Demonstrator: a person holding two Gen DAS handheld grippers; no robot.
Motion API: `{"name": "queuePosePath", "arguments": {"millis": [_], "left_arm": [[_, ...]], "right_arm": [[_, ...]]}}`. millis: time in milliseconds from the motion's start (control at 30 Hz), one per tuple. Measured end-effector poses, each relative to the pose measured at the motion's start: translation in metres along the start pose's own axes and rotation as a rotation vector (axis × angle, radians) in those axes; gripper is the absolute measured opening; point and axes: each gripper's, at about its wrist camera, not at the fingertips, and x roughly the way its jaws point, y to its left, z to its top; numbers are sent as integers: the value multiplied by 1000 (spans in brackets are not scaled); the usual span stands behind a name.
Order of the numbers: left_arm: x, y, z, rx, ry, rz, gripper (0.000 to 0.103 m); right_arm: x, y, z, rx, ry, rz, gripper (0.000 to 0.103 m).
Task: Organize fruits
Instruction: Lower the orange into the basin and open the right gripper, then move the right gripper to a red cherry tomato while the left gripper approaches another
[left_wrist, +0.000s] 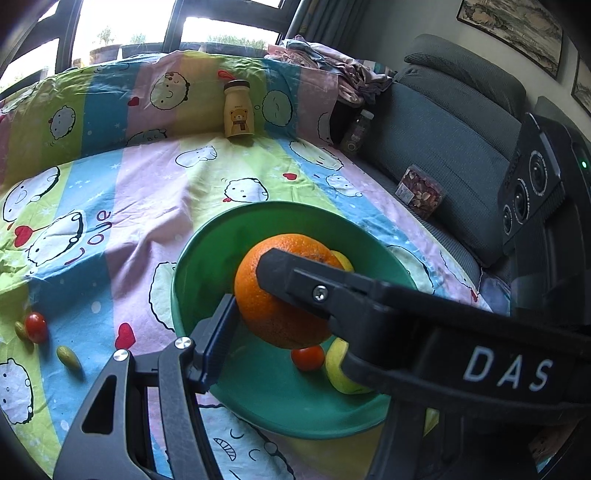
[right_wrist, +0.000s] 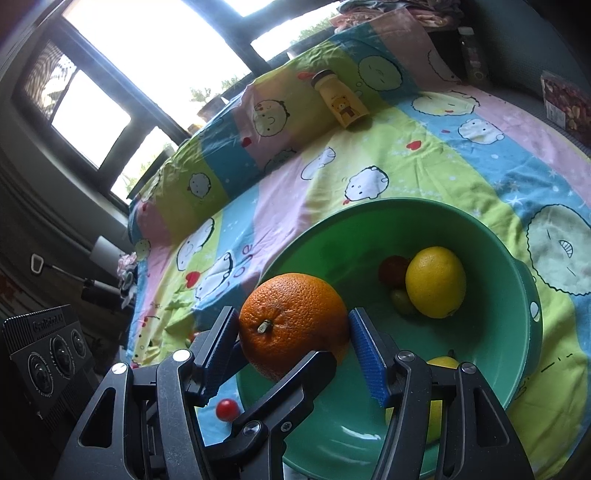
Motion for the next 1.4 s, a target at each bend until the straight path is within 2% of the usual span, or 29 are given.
{"name": "queuePosePath", "arguments": {"millis": [633, 733, 933, 1067, 1233, 1400], "left_arm": [[14, 0, -1, -26, 60, 21, 60], [10, 0, -2, -18, 43, 35, 59], [-5, 2, -3, 3, 7, 53, 59], [-24, 9, -5, -16, -29, 3, 62], [-54, 26, -7, -48, -72, -9, 68], [-85, 63, -14, -99, -101, 80, 72]], "right_arm": [[11, -12, 0, 33, 41, -10, 64], [12, -11, -1, 29, 43, -25, 64], [9, -6, -1, 18, 32, -38, 64], [8, 0, -1, 4, 17, -69, 64], [1, 16, -1, -37, -24, -82, 64], [-6, 45, -3, -114, -70, -79, 64]]}}
